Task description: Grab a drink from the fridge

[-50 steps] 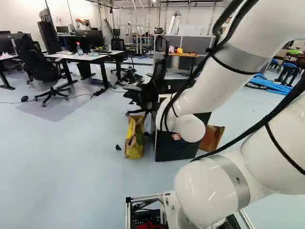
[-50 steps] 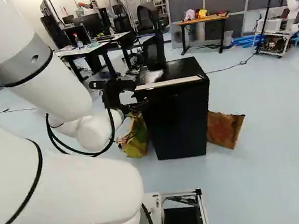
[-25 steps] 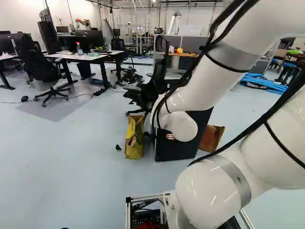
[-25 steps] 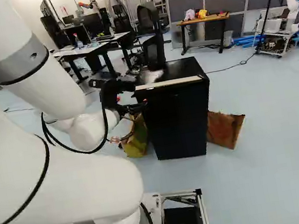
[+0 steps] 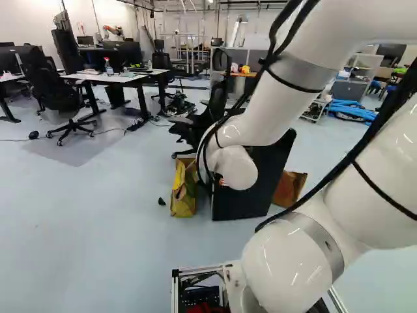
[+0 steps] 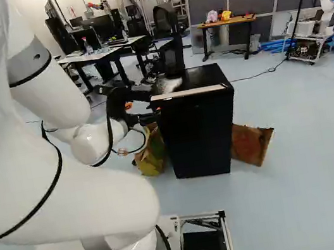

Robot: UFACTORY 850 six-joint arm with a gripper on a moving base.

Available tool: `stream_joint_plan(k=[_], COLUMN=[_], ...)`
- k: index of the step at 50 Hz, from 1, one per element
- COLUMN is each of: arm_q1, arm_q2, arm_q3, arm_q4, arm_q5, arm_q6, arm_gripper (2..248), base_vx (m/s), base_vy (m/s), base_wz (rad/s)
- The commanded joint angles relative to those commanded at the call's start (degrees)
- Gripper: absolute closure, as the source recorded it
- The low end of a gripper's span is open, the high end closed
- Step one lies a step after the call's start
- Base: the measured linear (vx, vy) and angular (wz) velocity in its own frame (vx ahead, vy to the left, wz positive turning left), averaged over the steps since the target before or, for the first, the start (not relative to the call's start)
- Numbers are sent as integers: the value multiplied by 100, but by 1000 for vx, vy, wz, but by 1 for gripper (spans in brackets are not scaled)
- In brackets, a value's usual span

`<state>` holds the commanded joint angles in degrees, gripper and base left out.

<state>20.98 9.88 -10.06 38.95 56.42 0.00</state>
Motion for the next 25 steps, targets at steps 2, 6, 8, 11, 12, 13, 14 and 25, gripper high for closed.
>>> stream_joint_plan(k=[2,6,8,11,12,13,14,25], arm_q1=[41,121,161,220,243,260,279,488], arm_q2=[-62,-199,-270,-379,-421,-452,-489,-892], arm_q3=[-33,-100,-134,-186,-206,-222,-240,-438], arm_q4=[56,168,224,309,341,365,393,702], arm_q5=[43,130,174,240,265,284,306,547], arm_q6=[0,0,0,0,0,0,0,0], arm_gripper=[3,3,3,3,3,3,3,3], base_vx=[0,0,0,0,0,0,0,0], base_vy=[0,0,0,0,0,0,0,0], base_wz=[0,0,0,0,0,0,0,0])
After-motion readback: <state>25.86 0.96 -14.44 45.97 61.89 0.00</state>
